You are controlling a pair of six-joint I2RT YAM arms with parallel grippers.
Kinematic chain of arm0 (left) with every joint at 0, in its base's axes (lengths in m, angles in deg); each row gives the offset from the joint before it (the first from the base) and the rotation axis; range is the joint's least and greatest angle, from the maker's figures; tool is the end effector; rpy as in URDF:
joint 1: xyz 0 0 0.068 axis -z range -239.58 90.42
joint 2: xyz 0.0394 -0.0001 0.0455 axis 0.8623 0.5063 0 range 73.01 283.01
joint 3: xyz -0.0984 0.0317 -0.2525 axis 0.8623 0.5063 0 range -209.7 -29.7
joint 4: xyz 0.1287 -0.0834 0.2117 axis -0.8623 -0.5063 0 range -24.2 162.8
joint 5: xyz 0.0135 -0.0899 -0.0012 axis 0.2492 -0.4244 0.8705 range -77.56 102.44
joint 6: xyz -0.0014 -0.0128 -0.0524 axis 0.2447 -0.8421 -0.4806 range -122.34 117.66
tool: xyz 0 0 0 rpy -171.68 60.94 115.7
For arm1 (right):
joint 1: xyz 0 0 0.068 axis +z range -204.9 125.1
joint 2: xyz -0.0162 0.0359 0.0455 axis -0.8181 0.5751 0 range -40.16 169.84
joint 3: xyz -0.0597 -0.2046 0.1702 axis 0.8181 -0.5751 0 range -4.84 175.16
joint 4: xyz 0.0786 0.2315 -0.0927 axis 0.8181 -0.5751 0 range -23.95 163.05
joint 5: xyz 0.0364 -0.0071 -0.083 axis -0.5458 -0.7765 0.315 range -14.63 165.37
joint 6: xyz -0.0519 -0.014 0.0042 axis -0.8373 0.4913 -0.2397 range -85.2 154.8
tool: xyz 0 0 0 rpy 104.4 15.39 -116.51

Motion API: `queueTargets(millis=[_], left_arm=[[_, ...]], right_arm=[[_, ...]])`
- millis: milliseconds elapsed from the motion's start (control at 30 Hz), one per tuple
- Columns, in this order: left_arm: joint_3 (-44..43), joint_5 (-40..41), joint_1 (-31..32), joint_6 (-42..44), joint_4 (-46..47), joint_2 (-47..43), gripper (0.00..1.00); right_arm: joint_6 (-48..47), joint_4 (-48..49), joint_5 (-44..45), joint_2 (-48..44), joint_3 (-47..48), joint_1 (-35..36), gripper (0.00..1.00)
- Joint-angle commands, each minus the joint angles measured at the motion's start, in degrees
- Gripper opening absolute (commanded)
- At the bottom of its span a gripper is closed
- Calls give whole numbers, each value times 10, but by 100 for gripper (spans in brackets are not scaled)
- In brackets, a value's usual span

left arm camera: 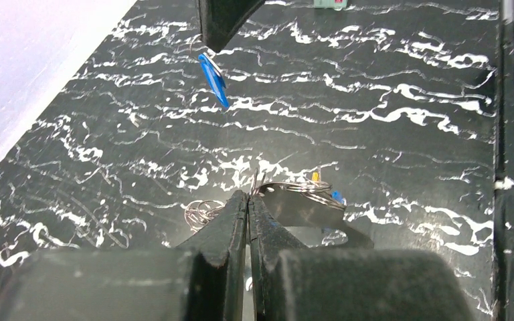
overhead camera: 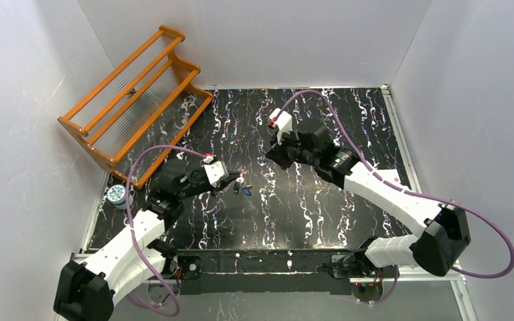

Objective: Put the keys on the keyring
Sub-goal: Pick up the key from the center of the board, then insert the key onto the keyring.

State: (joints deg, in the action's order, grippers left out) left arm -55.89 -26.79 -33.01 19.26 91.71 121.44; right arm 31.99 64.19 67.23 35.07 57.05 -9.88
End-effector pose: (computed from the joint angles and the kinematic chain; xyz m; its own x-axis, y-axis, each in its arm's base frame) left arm 0.1650 -0.1077 0.2679 0.2873 0.1752 -0.9417 0.8662 0.3721 0.3335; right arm 0.2128 0.2201 0.3293 -0.2278 -0.2965 -0.9275 -0.8049 0.5933 0.0080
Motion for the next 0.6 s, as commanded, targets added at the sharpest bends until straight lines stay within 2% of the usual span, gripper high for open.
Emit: queueTargets(millis=[0,167,567], left_arm=[[0,-21,18,-71,150,20,0],[45,18,39,-170,314,43,0],[84,99,55,-276,428,37,0]], right_arm=[[13,12,-35,-46,-23,-7,1],[18,6,-89,-44,-10,-17,1],[24,-4,-296,-24,22,-61,1]])
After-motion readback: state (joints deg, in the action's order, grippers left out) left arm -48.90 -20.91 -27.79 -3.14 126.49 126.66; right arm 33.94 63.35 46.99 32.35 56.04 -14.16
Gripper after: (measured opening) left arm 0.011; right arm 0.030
